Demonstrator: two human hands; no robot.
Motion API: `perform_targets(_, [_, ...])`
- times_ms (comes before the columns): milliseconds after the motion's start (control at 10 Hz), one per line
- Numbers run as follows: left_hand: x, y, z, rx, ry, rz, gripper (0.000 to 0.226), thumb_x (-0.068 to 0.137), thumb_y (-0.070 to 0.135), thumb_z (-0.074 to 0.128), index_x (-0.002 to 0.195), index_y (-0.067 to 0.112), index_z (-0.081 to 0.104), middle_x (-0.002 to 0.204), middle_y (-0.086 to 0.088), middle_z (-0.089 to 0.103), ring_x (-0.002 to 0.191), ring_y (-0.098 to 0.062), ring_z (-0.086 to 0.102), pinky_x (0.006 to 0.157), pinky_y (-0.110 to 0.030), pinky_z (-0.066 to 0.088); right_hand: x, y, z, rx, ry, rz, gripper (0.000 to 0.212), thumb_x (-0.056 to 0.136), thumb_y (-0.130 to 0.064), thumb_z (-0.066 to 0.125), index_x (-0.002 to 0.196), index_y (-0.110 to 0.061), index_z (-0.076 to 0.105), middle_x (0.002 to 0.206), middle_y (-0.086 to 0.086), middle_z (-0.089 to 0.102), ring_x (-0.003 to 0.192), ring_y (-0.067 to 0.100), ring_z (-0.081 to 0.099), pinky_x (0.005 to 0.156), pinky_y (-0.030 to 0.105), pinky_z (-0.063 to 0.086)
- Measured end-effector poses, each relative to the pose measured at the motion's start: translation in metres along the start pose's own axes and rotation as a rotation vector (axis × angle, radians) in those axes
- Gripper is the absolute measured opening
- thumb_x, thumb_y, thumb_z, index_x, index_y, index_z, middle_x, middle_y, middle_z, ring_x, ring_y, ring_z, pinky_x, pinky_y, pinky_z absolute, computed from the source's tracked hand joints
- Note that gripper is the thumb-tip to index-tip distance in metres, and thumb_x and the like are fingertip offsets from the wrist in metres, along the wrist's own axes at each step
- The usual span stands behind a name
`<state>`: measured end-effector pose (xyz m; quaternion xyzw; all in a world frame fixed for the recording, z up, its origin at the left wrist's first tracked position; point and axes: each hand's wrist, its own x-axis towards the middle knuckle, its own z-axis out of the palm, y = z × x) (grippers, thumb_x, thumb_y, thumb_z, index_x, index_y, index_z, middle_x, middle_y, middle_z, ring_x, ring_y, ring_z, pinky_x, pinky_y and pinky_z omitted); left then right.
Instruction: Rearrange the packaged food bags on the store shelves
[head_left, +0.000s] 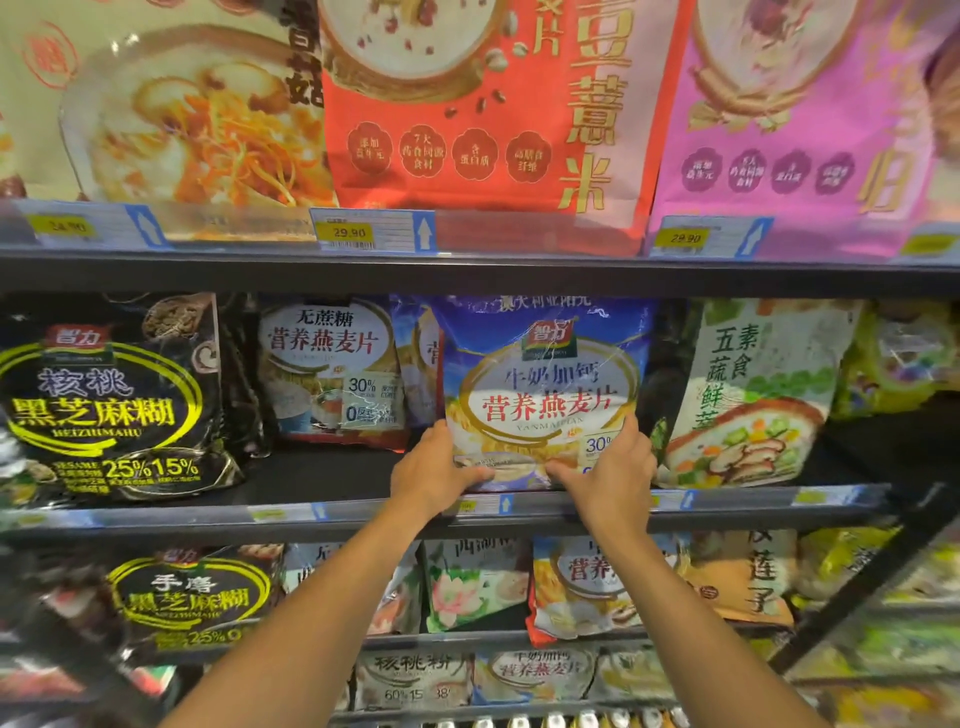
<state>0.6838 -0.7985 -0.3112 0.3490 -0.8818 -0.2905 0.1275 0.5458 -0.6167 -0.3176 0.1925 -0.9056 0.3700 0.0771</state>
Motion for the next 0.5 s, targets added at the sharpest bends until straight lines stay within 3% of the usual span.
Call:
perform_targets(300, [-0.017,-0.003,-0.013,0.047,-0.026,0.035,0.085,0.071,0.069,0.082,0.136,0.030,0.043,0.143,0.006,0.056,0.130,-0.023,0.059,0.097,-0.052,0.055,-0.007,0.009,-0.030,-0.125,-0.075,-0.066,0.120,0.062,-0.071,0.084,0.154,-0.021,0.026,0.137,0.007,0.054,0.128,0.033,0.053,0.093,0.052,0.056])
perform_targets(400, [-0.033,-0.005,-0.025,0.106,-0.012,0.064,0.115,0.072,0.074,0.078,0.161,0.025,0.023,0.163,0.000,0.042,0.144,-0.027,0.048,0.106,-0.054,0.052,-0.014,0.009,-0.052,-0.203,-0.102,-0.102,0.113,0.062,-0.080,0.076,0.150,-0.024,0.032,0.139,0.005,0.054,0.131,0.030,0.052,0.096,0.051,0.055])
perform_targets(500, [-0.045,-0.010,-0.032,0.163,-0.020,0.071,0.124,0.078,0.070,0.077,0.168,0.020,0.006,0.172,0.000,0.028,0.153,-0.026,0.037,0.112,-0.051,0.047,-0.025,0.004,-0.068,-0.259,-0.140,-0.103,0.110,0.070,-0.077,0.074,0.154,-0.021,0.030,0.150,0.006,0.047,0.140,0.030,0.045,0.105,0.050,0.050])
